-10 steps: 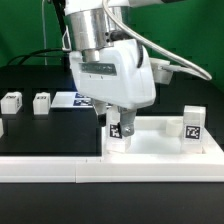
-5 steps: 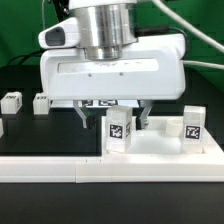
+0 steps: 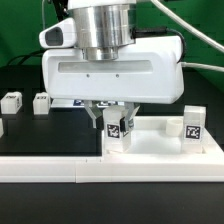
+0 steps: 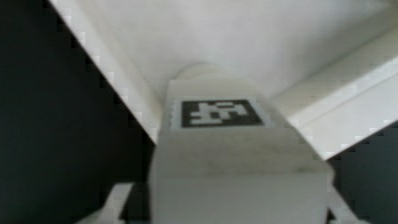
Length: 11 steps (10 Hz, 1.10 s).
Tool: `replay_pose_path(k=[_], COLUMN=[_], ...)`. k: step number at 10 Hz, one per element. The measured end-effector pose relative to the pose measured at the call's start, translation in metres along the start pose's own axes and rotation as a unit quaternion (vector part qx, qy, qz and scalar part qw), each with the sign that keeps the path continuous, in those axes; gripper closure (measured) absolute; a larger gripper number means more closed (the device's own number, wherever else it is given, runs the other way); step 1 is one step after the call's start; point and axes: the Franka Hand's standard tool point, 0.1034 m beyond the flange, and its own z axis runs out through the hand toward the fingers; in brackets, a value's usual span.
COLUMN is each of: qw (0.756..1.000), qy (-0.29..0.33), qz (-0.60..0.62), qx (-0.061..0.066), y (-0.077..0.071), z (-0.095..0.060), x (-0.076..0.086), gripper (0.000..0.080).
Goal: Assemble square table
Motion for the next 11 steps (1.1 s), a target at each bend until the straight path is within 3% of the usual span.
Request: replay_pose_path(k=[3,4,6,7,9,11], qw=[0.987,0.966,0.882,0.837,0.815,0.764], qy=[0.002,-0.001,-0.017,-0.032,-0.043,-0.041], qz=[0.159,0.258,0.47,0.545,0.578,0.643], qx=[-0.004,-0.016,-0.034,-0.029,-0.025,-0.03], y=[0.0032,0.0039,0.0054,0.0077,0.0084,0.0078], z=[0.0008,0.0011,0.0008,0.0005,0.0003,-0.0002], x=[0.0015,-0.0007,-0.003,-0.003,-0.0039,-0.0062], gripper=[0.051,0.051,0.0509,0.0509,0.0509,0.0509])
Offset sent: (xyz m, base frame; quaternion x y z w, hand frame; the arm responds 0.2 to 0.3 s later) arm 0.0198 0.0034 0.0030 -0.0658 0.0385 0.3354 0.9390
